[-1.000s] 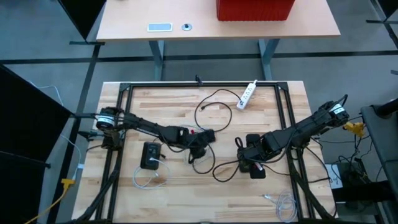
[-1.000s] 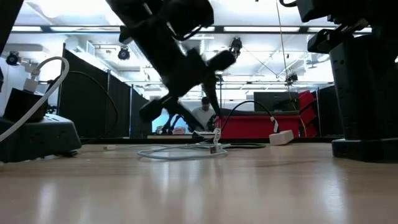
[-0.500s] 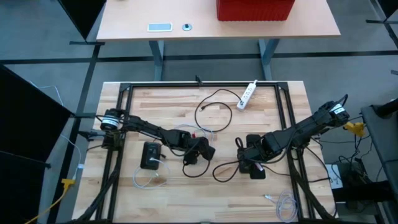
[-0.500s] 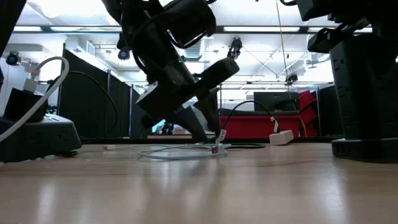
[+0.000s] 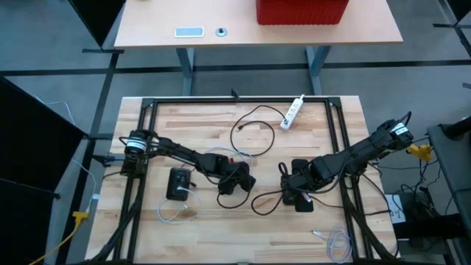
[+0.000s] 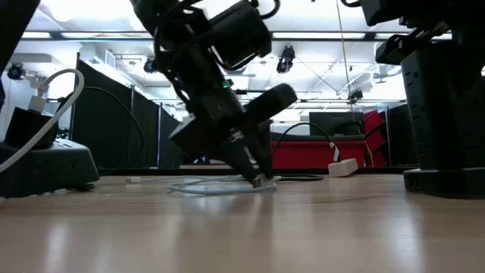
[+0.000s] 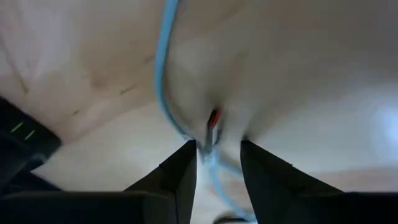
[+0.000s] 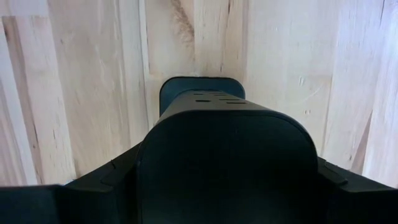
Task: Insert USB
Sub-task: Insert the top white charger cable into the right black outlet extension
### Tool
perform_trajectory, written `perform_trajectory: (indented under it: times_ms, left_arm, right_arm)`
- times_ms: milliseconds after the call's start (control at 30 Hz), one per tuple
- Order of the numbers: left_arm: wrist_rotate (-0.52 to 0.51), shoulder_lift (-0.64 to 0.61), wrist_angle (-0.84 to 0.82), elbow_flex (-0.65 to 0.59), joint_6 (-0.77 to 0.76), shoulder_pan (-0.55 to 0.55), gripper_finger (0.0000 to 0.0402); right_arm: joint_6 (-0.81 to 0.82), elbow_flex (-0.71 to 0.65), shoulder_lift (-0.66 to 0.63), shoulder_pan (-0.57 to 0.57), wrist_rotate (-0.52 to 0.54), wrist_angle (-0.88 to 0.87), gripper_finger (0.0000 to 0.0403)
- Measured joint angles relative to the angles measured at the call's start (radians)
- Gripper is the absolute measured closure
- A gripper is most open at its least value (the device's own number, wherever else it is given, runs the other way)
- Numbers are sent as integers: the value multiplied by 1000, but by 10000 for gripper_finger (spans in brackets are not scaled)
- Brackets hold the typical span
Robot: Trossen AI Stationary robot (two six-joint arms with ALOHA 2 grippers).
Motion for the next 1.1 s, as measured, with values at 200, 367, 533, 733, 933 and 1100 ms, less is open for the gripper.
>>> perform_trajectory:
  times_ms: [200,367,533,733,933,1100]
  left_arm:
    - [26,4,3,19,7,6,296]
    - [38,4,-62,14,-18,8,297]
    - [36,4,-72,11,-46,9,300]
    - [34,4,-78,8,-118,11,336]
    - [31,5,-89,25,-324,13,386]
    - [33,10,-142,123,-724,33,386]
  right_arm:
    - [25,0,0,0,0,6,139]
    - [24,0,0,0,0,8,139]
    - [24,0,0,-1,0,11,139]
    - [32,0,0,0,0,22,139]
    - [41,0,0,-8,6,24,139]
    - [40,16,0,-49,25,11,139]
